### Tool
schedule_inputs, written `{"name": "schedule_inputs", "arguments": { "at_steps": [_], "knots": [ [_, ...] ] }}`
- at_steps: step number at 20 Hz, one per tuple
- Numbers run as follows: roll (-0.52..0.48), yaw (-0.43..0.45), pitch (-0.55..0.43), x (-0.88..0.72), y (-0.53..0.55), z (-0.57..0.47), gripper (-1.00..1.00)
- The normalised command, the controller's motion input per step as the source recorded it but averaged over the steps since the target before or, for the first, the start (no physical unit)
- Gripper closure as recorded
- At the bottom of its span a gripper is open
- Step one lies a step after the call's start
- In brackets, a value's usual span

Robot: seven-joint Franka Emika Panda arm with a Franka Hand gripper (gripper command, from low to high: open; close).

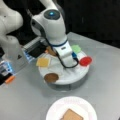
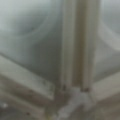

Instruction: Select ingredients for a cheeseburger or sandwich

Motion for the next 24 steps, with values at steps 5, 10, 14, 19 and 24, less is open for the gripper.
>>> {"name": "schedule_inputs", "arguments": {
  "at_steps": [5, 10, 14, 19, 24],
  "knots": [
    [0.055, -0.052, 0.224, -0.06, -0.02, 0.12, -1.0],
    [0.026, -0.061, 0.136, 0.04, -0.08, 0.15, -1.0],
    [0.003, -0.045, 0.11, 0.08, -0.08, 0.16, -1.0],
    [0.001, -0.01, 0.132, 0.09, -0.1, 0.16, -1.0],
    [-0.039, -0.068, 0.166, 0.1, -0.08, 0.23, -1.0]
  ]
}}
